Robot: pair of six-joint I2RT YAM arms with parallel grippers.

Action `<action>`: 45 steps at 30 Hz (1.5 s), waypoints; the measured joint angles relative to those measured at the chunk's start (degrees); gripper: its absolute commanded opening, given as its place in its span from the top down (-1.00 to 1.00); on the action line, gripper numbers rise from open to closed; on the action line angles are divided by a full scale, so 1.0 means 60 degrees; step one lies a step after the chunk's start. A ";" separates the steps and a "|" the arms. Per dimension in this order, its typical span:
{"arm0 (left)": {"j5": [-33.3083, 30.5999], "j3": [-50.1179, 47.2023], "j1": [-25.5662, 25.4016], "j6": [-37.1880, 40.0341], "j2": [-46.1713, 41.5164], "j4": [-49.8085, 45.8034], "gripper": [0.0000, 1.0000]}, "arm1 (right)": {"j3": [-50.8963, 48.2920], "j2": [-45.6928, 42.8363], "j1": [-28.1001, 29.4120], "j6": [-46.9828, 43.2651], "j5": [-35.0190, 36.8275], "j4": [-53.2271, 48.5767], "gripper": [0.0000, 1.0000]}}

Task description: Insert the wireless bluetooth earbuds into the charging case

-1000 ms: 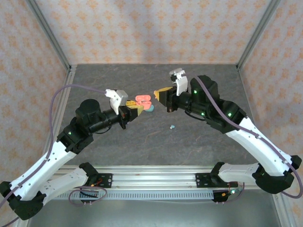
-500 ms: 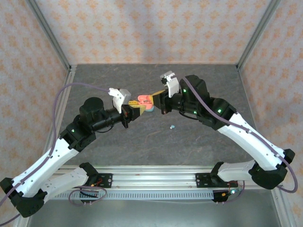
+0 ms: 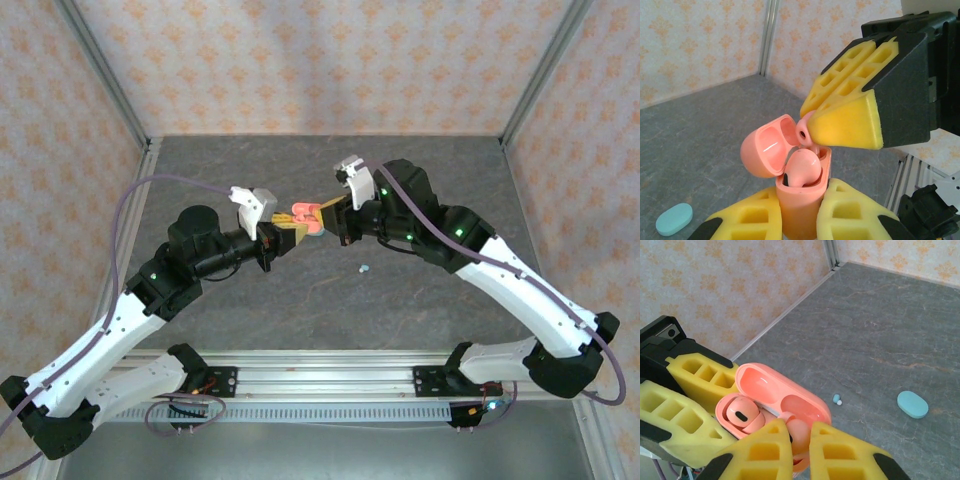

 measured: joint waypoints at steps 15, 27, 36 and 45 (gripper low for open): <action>0.0018 0.0055 -0.0066 0.0018 0.0000 -0.0095 1.00 | -0.0036 0.0011 -0.0025 -0.0069 -0.0535 -0.0160 0.52; 0.0015 0.0055 -0.0106 -0.0004 -0.0004 -0.0084 1.00 | -0.0029 0.0011 -0.0044 0.0382 -0.0852 -0.0120 0.39; -0.0095 0.0055 -0.0106 -0.0018 -0.0007 0.0222 1.00 | 0.0419 0.0011 -0.0015 0.0678 -0.0860 -0.0481 0.12; -0.0240 0.0022 -0.0106 -0.0160 -0.0018 0.0714 1.00 | 0.1872 0.0018 -0.0372 0.1184 -0.0317 -0.1304 0.05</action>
